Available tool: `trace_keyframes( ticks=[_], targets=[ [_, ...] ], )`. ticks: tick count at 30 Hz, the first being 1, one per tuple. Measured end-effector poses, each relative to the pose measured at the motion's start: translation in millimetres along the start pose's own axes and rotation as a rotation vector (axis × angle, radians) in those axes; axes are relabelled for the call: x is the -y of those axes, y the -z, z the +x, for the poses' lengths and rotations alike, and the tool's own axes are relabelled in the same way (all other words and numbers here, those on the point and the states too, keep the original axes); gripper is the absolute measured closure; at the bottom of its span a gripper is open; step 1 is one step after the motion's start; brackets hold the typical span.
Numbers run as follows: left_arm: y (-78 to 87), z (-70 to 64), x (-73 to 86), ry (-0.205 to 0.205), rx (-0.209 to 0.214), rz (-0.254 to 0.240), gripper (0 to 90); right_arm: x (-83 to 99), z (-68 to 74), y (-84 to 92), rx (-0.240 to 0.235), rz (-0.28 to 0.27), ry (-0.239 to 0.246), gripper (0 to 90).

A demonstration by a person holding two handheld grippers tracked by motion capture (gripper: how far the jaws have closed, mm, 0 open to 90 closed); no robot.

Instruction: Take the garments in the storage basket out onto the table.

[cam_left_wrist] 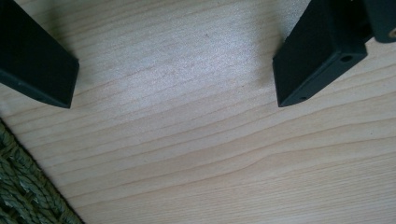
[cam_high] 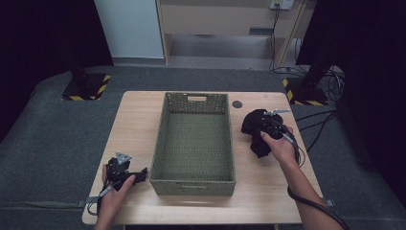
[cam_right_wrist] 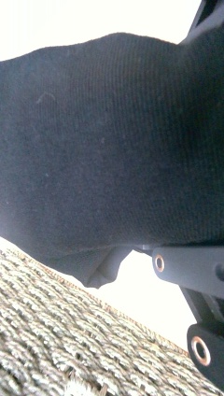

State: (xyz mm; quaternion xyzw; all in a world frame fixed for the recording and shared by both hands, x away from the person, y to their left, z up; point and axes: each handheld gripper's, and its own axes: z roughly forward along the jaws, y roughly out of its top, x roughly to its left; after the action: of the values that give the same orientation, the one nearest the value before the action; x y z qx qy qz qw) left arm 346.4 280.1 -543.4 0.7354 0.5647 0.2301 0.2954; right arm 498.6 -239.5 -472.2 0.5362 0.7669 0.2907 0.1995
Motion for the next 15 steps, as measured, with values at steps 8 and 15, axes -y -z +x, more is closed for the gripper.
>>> trace_keyframes(
  ticks=[8, 15],
  targets=[
    [0.0, 0.0, 0.0, 0.000, 0.000, 0.000, 0.0, 3.7, 4.3, -8.9, 0.003, 0.004, 0.000, 54.8],
    [0.0, 0.0, 0.0, 0.000, 0.000, 0.000, 0.0, 5.1, 6.7, -14.7, 0.008, 0.012, 0.006, 54.6]
  ],
)
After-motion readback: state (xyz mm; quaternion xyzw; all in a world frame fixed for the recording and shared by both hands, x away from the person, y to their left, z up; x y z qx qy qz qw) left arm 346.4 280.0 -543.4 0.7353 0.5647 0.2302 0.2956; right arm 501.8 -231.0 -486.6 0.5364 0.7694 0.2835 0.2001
